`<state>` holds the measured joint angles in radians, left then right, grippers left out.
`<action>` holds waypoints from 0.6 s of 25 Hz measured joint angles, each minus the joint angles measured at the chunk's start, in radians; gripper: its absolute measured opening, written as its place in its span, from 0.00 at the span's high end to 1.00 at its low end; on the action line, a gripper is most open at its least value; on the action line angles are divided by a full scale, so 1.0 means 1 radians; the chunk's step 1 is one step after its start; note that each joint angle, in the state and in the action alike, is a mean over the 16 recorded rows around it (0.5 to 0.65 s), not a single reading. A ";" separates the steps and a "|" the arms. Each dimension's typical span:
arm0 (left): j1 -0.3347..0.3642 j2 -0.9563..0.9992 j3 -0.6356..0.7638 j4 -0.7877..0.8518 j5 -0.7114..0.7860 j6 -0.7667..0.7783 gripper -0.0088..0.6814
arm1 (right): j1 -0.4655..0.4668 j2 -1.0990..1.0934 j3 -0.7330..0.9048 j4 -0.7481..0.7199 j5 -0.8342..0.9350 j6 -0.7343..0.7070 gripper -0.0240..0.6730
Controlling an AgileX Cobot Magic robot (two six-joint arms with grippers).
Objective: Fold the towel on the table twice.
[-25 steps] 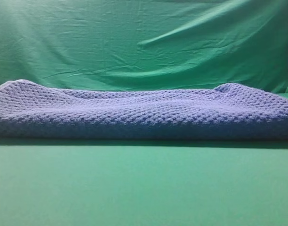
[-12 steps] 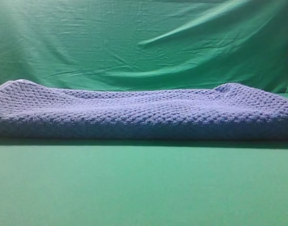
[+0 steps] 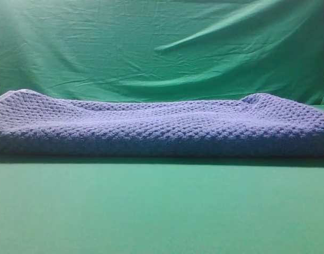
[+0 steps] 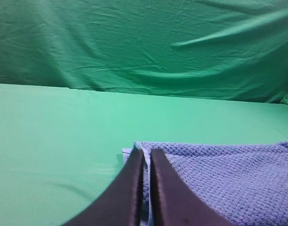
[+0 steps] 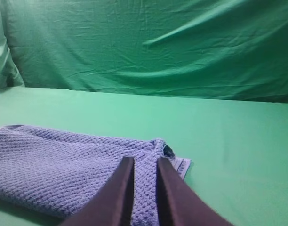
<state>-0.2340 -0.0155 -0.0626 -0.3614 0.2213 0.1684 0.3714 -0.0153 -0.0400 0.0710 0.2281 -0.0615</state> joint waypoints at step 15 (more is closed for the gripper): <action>0.000 0.000 0.057 0.137 0.152 0.003 0.89 | 0.000 0.000 0.059 -0.043 0.045 0.000 0.82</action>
<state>-0.2340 -0.0155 -0.0054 -0.2241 0.3735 0.1710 0.3714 -0.0153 0.0185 0.0281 0.2736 -0.0615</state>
